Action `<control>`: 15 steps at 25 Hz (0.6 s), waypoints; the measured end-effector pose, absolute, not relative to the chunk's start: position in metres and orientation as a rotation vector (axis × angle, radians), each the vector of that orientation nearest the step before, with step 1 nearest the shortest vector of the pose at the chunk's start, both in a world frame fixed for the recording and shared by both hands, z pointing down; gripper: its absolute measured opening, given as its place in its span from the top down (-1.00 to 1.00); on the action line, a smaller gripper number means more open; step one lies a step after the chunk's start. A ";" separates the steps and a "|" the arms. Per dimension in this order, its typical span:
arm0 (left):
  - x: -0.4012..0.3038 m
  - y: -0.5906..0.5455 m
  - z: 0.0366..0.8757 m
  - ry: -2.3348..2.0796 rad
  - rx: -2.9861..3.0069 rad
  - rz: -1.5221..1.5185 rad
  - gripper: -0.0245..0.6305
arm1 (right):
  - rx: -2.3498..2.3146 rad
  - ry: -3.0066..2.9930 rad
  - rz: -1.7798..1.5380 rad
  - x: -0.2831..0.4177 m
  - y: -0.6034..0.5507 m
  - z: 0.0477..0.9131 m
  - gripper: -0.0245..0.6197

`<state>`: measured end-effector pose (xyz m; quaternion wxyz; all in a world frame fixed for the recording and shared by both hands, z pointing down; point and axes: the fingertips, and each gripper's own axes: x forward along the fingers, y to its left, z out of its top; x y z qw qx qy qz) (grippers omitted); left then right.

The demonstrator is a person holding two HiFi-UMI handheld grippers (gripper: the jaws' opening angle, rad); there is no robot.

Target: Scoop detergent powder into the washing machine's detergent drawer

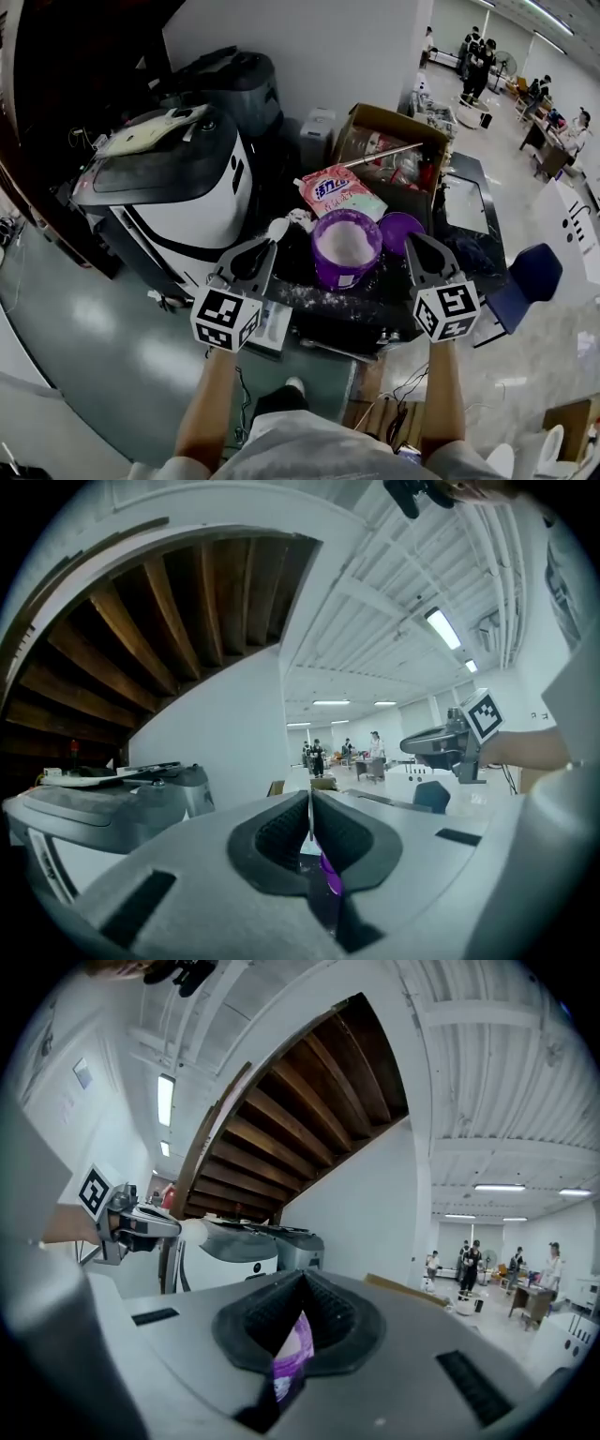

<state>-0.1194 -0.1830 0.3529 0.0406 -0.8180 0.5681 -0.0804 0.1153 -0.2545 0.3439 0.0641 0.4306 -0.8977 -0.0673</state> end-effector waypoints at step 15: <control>-0.114 -0.257 0.332 1.548 -2.685 -0.353 0.88 | 1.390 -2.607 -0.069 0.108 -0.301 0.331 0.91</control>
